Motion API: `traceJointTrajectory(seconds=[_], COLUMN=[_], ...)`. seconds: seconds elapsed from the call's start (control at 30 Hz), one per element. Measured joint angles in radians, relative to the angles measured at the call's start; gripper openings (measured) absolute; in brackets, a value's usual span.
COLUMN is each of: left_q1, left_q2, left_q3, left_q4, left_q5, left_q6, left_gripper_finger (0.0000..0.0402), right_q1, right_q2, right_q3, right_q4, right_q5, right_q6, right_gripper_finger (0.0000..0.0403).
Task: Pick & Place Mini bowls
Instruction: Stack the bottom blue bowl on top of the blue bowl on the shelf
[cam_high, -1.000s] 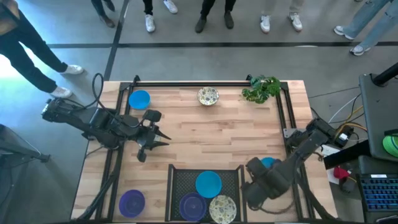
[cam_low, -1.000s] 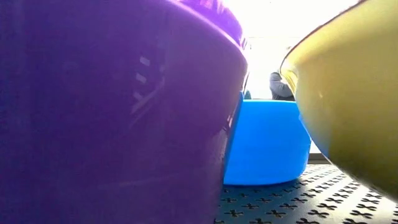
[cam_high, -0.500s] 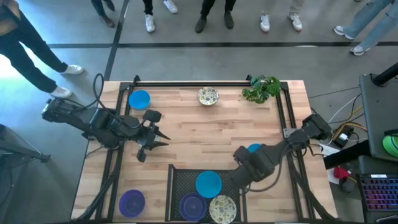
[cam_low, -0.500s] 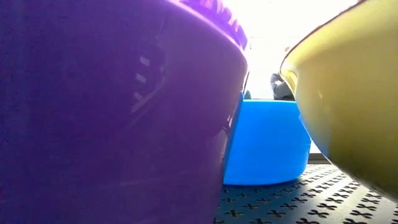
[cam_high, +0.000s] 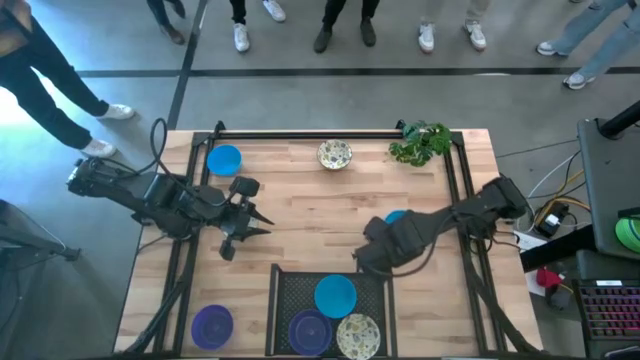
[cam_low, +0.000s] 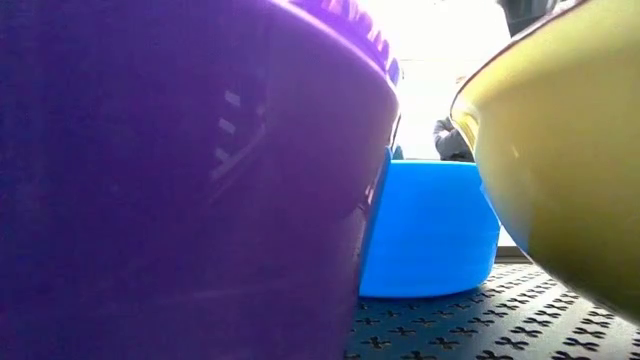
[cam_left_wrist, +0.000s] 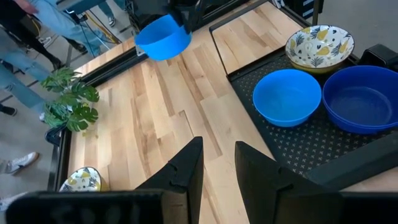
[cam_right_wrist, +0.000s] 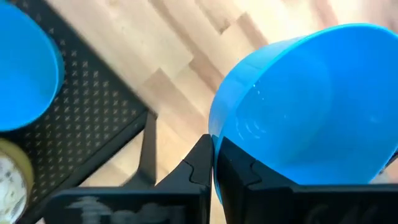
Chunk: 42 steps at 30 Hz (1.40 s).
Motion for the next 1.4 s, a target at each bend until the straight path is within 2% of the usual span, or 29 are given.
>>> traceJointTrajectory(seconds=[0.2, 0.37, 0.73, 1.23, 1.4], left_q1=[0.000, 0.000, 0.000, 0.000, 0.000], left_q2=[0.000, 0.000, 0.000, 0.000, 0.000], left_q3=[0.000, 0.003, 0.002, 0.003, 0.003], left_q4=[-0.001, 0.001, 0.001, 0.002, 0.002], left_q5=[0.000, 0.000, 0.000, 0.000, 0.000], left_q6=[-0.002, -0.009, -0.016, -0.017, -0.018], left_gripper_finger=[0.0096, 0.0096, 0.0096, 0.0096, 0.0096], right_q1=[-0.060, -0.098, -0.109, -0.097, -0.063], right_q2=[0.000, 0.000, 0.000, 0.000, 0.000], right_q3=[0.000, 0.000, -0.001, -0.003, -0.007], right_q4=[0.037, 0.147, 0.350, 0.489, 0.500], right_q5=[0.012, 0.012, 0.012, 0.011, 0.005], right_q6=[-0.107, -0.206, -0.371, -0.859, -0.960], right_gripper_finger=[0.0011, 0.0011, 0.0011, 0.0011, 0.0011])
